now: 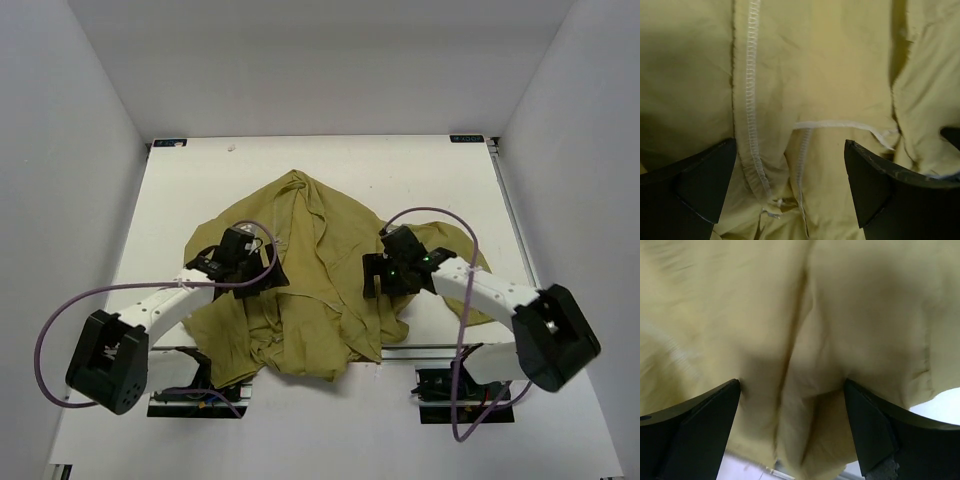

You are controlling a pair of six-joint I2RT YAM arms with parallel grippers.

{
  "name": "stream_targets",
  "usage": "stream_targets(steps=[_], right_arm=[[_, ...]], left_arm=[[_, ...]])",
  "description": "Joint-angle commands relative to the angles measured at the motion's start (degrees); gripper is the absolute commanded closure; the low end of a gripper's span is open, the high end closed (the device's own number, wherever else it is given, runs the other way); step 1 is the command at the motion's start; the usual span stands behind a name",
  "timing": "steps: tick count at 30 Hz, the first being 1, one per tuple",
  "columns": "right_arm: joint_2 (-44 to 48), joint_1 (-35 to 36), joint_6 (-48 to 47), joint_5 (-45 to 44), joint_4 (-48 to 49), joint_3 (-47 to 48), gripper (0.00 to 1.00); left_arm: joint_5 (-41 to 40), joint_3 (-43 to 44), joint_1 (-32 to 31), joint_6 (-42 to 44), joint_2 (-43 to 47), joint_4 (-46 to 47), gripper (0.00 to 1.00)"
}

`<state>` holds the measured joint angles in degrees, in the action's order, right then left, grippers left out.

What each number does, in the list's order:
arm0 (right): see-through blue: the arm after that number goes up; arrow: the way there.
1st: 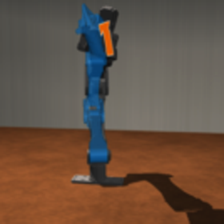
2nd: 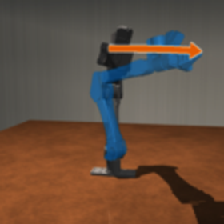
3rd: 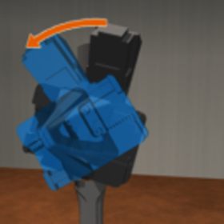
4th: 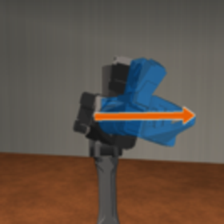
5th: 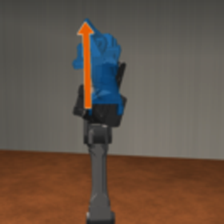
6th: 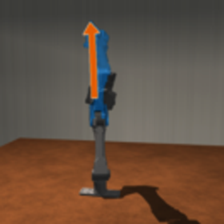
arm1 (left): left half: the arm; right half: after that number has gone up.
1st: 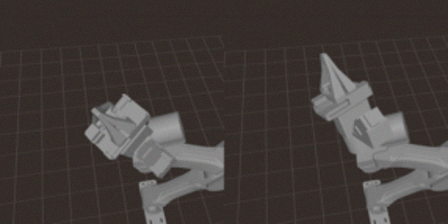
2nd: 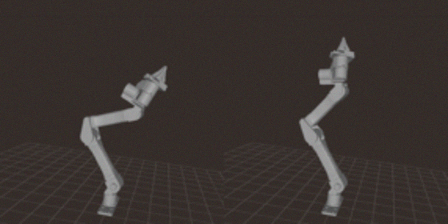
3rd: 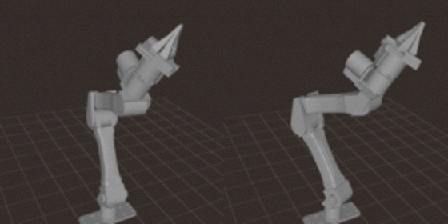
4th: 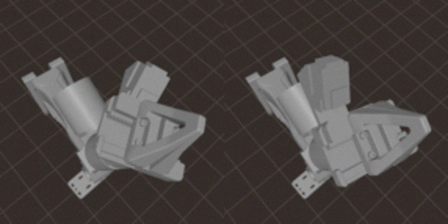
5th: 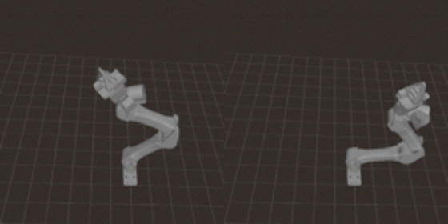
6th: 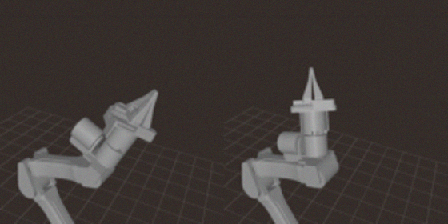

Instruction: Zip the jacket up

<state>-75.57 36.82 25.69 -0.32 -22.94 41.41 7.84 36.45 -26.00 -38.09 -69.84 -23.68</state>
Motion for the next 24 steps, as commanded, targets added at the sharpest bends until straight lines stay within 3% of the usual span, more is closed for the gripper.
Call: stream_targets(steps=[1, 4, 9, 13, 16, 17, 20, 24], right_arm=[[-6.3, -0.1, 3.3, -8.9, 2.3, 3.4, 0.11], [-11.6, -1.8, 2.3, -14.3, 1.3, 8.8, 0.11], [-24.0, -11.6, 0.3, -11.9, 0.5, 20.0, 0.18], [-30.4, -18.2, -2.2, -10.2, 2.5, 29.7, 0.18], [-36.9, -22.1, -5.6, -9.5, 3.2, 38.9, 0.18], [-38.1, -23.4, -6.5, -9.5, 3.0, 43.9, 0.18], [-40.3, -24.3, -10.5, -9.3, -3.2, 51.8, 0.16], [-33.1, -24.2, -12.8, -4.7, 0.3, 44.3, 0.13]], left_arm=[[-3.7, 0.3, 0.1, -1.3, -1.7, 5.8, 0.02], [-6.6, 3.7, 0.3, -0.9, -11.4, 7.9, 0.02], [-8.0, 14.5, 4.4, 1.3, -28.4, 9.0, 0.02], [-7.9, 26.6, 9.1, 4.5, -42.9, 9.5, 0.02], [-7.9, 40.0, 10.6, 8.4, -49.3, 8.8, 0.02], [-7.5, 48.3, 10.7, 9.8, -52.8, 7.9, 0.02], [-2.9, 61.4, 10.7, 14.7, -55.0, 2.3, 0.02], [-1.7, 58.4, 10.7, 16.3, -47.8, 2.4, 0.02]])
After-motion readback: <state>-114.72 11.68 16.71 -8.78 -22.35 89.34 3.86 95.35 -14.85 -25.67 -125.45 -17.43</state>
